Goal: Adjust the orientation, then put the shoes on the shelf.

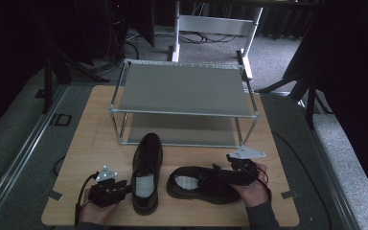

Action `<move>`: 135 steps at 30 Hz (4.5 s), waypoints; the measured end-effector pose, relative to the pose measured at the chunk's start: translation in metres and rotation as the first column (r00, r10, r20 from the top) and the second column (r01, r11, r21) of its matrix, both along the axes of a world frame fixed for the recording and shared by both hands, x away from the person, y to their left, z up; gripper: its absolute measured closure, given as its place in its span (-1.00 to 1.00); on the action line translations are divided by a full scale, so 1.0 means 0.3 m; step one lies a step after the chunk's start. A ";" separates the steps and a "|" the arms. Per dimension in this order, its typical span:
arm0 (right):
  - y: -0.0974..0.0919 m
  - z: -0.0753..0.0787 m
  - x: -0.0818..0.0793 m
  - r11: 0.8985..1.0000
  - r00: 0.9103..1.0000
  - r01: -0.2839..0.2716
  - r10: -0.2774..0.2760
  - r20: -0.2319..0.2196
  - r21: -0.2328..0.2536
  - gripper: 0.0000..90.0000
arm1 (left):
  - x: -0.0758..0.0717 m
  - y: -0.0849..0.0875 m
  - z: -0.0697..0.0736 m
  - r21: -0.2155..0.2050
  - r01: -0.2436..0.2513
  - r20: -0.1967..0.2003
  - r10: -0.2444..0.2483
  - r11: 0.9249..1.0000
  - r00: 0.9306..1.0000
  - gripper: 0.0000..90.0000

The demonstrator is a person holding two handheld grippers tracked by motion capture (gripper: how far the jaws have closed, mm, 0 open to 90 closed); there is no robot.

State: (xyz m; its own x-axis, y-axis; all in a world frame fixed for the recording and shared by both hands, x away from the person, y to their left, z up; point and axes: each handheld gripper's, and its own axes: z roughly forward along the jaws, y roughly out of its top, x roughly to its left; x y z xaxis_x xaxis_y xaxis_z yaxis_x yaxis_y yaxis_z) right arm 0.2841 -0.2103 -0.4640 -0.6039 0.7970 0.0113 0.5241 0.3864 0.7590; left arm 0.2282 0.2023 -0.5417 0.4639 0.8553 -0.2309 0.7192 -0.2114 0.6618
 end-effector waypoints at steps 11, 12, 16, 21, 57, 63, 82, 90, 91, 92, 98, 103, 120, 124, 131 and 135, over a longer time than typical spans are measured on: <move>0.235 -0.039 -0.001 0.994 0.999 -0.042 0.039 -0.032 -0.102 -0.54 | -0.002 0.003 0.001 -0.006 0.002 0.003 -0.002 1.000 1.000 0.43; 0.245 -0.050 -0.004 0.990 0.999 -0.038 0.034 -0.035 -0.137 -0.54 | -0.002 0.004 0.001 -0.008 0.002 0.003 -0.002 1.000 1.000 0.42; 0.233 -0.079 -0.037 0.975 0.999 -0.019 0.009 -0.043 -0.221 -0.54 | -0.001 0.004 0.001 -0.007 0.003 0.002 -0.003 1.000 1.000 0.42; 0.196 -0.056 -0.089 0.967 0.999 -0.041 0.033 -0.037 -0.253 -0.57 | 0.000 0.004 0.001 -0.009 0.001 0.000 -0.001 1.000 1.000 0.42; -0.150 -0.063 -0.006 0.968 0.986 -0.028 0.069 0.155 -0.247 0.77 | 0.080 0.035 0.000 -0.075 -0.049 0.003 0.049 0.996 0.999 0.40; -0.148 -0.084 0.063 0.953 0.984 -0.068 0.113 0.139 -0.295 0.74 | 0.113 0.029 0.001 -0.049 -0.048 0.013 0.049 0.998 0.999 0.39; -0.211 -0.101 0.014 0.979 0.991 -0.096 0.111 0.078 -0.180 0.07 | 0.168 -0.070 0.000 -0.025 0.013 0.019 -0.012 1.000 1.000 0.60; -0.221 -0.075 -0.033 0.981 0.988 -0.123 0.136 0.079 -0.147 -0.03 | 0.168 -0.096 0.004 -0.024 0.017 0.015 -0.017 1.000 1.000 0.63; -0.218 -0.072 -0.038 0.980 0.987 -0.126 0.140 0.082 -0.152 -0.03 | 0.167 -0.098 0.003 -0.025 0.015 0.016 -0.014 1.000 1.000 0.64; -0.217 -0.069 -0.041 0.979 0.986 -0.130 0.144 0.084 -0.154 -0.04 | 0.166 -0.100 0.004 -0.024 0.014 0.016 -0.013 1.000 1.000 0.65; -0.228 -0.060 -0.054 0.985 0.987 -0.116 0.128 0.092 -0.127 -0.04 | 0.165 -0.110 0.003 -0.033 0.032 0.009 -0.032 0.999 0.999 0.66; -0.246 -0.064 -0.056 0.988 0.990 -0.106 0.115 0.078 -0.115 -0.03 | 0.165 -0.145 0.003 -0.036 0.049 0.011 -0.049 0.998 0.999 0.66; -0.258 -0.072 -0.048 0.990 0.990 -0.131 0.134 0.046 -0.058 0.11 | 0.168 -0.264 -0.001 -0.056 0.120 0.011 -0.119 0.991 0.993 0.65; -0.257 -0.071 -0.038 0.991 0.992 -0.127 0.128 0.017 -0.053 0.11 | 0.167 -0.296 -0.002 -0.060 0.128 0.014 -0.128 0.990 0.992 0.66; -0.228 -0.064 -0.023 0.981 0.993 -0.112 0.117 0.020 -0.158 0.61 | 0.161 -0.313 -0.003 -0.062 0.131 0.017 -0.130 0.989 0.991 0.66; -0.239 -0.057 -0.033 0.982 0.992 -0.117 0.123 0.030 -0.152 0.72 | 0.156 -0.311 -0.005 -0.070 0.133 0.013 -0.133 0.989 0.991 0.66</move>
